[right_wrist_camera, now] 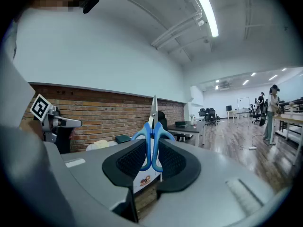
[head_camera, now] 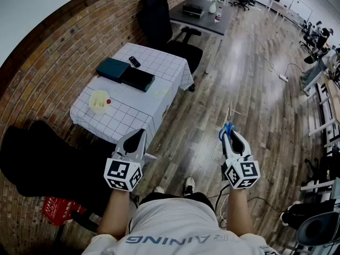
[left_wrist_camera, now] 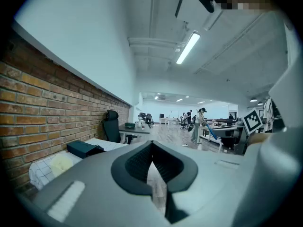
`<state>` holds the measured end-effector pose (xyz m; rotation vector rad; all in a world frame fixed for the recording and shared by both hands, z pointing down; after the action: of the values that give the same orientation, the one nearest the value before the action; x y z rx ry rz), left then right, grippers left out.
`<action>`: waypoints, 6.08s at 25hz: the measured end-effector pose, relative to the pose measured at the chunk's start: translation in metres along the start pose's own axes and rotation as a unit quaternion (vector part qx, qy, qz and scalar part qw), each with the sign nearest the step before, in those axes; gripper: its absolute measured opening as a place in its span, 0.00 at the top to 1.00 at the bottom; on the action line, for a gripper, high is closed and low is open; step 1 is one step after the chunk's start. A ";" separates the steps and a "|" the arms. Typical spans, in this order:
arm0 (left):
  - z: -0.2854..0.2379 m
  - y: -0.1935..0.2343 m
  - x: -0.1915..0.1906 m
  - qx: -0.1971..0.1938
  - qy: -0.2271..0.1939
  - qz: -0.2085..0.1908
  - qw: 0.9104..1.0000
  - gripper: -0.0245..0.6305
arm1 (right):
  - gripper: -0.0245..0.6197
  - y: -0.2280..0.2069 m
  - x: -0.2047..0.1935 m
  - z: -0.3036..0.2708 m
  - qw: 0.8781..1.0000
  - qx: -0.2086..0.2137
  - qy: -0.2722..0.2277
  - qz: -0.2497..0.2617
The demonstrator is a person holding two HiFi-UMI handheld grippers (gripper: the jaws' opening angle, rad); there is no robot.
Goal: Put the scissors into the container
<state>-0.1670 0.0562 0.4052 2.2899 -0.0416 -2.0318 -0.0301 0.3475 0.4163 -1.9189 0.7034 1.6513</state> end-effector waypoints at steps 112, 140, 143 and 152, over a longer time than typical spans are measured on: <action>-0.174 0.295 -0.040 0.458 0.039 0.184 0.869 0.96 | 0.80 0.216 -0.185 -0.629 0.738 0.463 0.387 0.302; -0.160 0.309 -0.017 0.414 0.003 0.144 0.899 0.96 | 0.86 0.233 -0.125 -0.638 0.785 0.452 0.338 0.254; -0.171 0.313 -0.006 0.398 -0.003 0.130 0.908 0.96 | 0.90 0.228 -0.082 -0.640 0.812 0.457 0.295 0.214; -0.205 0.320 0.021 0.357 -0.023 0.120 0.926 0.96 | 0.94 0.201 0.041 -0.617 0.866 0.464 0.143 0.120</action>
<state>0.0496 -0.2552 0.4338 2.4015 -1.1852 -2.1644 0.2886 -0.2186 0.4482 -1.3665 1.5585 0.8346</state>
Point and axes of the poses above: the fingertips, and each gripper's own axes: z backward along the fingers, y to its left, x out of its top, the point moved 3 cm from there along z, backward along the fingers, and after that the axes turned 2 degrees about -x, right-handed, at the moved point
